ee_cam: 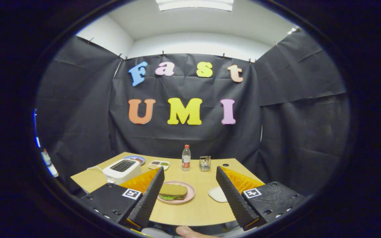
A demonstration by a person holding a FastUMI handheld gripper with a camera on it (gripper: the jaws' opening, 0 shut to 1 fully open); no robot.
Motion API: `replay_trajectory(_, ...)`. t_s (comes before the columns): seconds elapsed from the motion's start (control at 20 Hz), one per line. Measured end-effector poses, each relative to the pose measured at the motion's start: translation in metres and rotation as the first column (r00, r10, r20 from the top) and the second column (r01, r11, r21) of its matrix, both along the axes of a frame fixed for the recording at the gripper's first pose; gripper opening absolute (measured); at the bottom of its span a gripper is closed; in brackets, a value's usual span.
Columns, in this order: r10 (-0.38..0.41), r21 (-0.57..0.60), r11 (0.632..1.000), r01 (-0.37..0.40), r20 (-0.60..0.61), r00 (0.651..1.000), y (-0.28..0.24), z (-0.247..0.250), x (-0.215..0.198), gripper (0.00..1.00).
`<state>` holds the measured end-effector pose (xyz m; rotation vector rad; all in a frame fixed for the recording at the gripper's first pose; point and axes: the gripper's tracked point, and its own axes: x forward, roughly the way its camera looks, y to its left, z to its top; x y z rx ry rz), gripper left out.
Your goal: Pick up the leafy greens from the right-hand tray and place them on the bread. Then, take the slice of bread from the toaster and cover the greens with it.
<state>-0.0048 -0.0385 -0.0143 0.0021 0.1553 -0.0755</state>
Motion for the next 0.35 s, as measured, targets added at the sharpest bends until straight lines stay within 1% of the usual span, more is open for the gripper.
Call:
replay_trajectory(0.15, 0.003, 0.028, 1.0, -0.003, 0.006, 1.0, 0.003, 0.003, -0.009, 0.95)
replay_trajectory(0.35, 0.003, 0.078, 0.997, -0.008, 0.063, 0.998, -0.001, 0.017, -0.015, 0.95)
